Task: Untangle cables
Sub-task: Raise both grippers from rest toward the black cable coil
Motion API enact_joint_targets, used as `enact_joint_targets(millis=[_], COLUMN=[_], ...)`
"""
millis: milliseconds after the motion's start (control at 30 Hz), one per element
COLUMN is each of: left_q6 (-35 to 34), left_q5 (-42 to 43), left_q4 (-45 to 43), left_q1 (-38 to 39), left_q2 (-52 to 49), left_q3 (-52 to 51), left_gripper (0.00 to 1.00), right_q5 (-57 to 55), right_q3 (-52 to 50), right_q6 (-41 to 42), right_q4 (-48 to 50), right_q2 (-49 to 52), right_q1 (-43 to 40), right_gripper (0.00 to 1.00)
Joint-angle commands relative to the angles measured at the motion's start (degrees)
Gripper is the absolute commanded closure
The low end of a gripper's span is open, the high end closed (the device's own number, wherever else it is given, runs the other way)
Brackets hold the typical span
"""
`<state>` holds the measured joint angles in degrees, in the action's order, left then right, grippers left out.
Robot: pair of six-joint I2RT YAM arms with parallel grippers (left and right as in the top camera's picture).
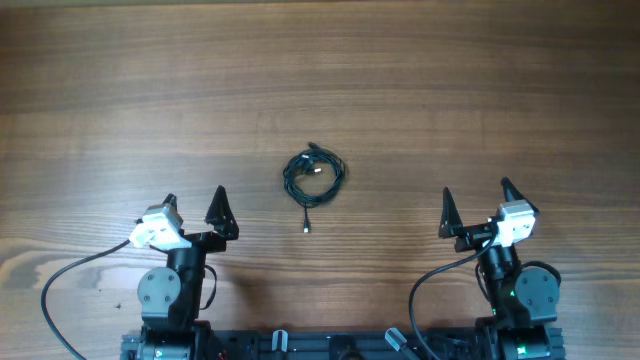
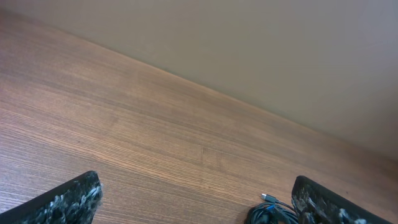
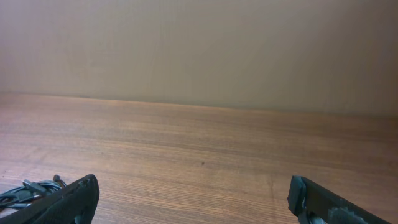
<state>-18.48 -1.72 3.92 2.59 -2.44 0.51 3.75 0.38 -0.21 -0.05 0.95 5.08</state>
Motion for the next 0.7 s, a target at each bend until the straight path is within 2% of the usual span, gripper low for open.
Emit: enact_joint_targets(millis=[0,467,567,667], left_q6=[0.94,0.94,0.94,1.57], left_q5=[-0.74,-0.74,-0.72,-0.98], left_q4=[0.07,0.07,0.07,0.02], left_q1=[0.15,0.15,0.15,0.13], left_q2=[-0.26,-0.26,-0.26,-0.26], left_q3=[-0.17,-0.17,-0.17,-0.17], left_gripper=[0.00,0.00,0.00,0.00], right_q5=[-0.74,-0.74,-2.40,-2.40], right_q3=[-0.07,-0.07,-0.07,-0.07], right_q6=[0.37,0.39,-6.29,-6.27], right_q4=[0.13,0.13,0.28,0.26], right_q2=[-0.52,-0.52,-0.52,-0.52], right_q1=[-0.28,-0.28,-0.28,-0.28], right_gripper=[0.00,0.00,0.00,0.00])
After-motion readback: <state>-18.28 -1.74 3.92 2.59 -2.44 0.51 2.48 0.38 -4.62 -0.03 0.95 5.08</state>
